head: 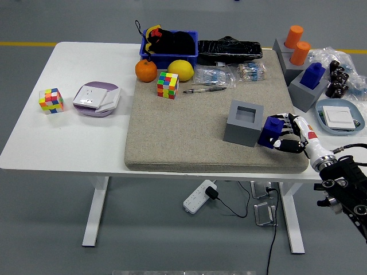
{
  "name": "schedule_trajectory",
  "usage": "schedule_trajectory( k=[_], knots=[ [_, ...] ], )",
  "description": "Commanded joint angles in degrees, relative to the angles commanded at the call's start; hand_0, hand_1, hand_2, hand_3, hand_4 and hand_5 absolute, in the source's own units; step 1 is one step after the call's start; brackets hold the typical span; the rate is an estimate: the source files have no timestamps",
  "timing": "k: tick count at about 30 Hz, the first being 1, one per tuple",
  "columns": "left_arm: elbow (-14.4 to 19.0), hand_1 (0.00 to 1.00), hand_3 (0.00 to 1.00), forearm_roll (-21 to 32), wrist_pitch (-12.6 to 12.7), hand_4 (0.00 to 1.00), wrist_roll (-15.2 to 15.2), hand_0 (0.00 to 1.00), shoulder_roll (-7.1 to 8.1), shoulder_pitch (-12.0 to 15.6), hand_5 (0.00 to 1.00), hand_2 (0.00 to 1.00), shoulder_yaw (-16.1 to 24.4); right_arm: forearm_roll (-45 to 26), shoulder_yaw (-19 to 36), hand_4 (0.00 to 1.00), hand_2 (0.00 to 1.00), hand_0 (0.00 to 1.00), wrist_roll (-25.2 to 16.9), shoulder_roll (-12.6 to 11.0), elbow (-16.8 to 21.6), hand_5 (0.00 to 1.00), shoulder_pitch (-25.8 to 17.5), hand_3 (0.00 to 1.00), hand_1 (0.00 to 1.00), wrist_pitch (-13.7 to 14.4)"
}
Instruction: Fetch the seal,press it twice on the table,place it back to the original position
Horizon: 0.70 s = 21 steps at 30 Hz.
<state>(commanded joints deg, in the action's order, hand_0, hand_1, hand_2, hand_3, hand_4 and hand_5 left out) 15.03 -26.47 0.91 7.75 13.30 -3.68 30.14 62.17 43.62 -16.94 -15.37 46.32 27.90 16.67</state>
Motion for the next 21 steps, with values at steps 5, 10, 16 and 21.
schedule_trajectory(
  k=[5, 10, 16, 21],
  knots=[
    [0.0, 0.693, 0.722, 0.0, 0.0, 0.641, 0.0, 0.719, -0.01, 0.1, 0.232, 0.684, 0.0, 1.4, 2.5, 0.637, 0.418, 0.546, 0.2, -0.5, 2.2, 0.002, -0.2, 0.461, 0.399, 0.1],
    [-0.1, 0.694, 0.721, 0.0, 0.0, 0.641, 0.0, 0.719, 0.09, 0.0, 0.232, 0.684, 0.1, 3.5, 7.4, 0.637, 0.417, 0.546, 0.6, -1.1, 5.5, 0.002, 0.0, 0.46, 0.399, 0.5],
    [-0.1, 0.693, 0.721, 0.1, 0.0, 0.641, 0.0, 0.719, 0.13, 0.0, 0.231, 0.684, 0.1, 5.3, 11.8, 0.637, 0.417, 0.545, 0.9, -1.9, 9.6, 0.002, 0.9, 0.459, 0.399, 1.0],
    [0.0, 0.693, 0.721, 0.1, 0.0, 0.641, 0.0, 0.719, 0.12, 0.0, 0.231, 0.684, 0.2, 5.6, 11.8, 0.638, 0.417, 0.545, 1.4, -2.2, 12.9, 0.002, 1.7, 0.462, 0.4, 0.8]
  ],
)
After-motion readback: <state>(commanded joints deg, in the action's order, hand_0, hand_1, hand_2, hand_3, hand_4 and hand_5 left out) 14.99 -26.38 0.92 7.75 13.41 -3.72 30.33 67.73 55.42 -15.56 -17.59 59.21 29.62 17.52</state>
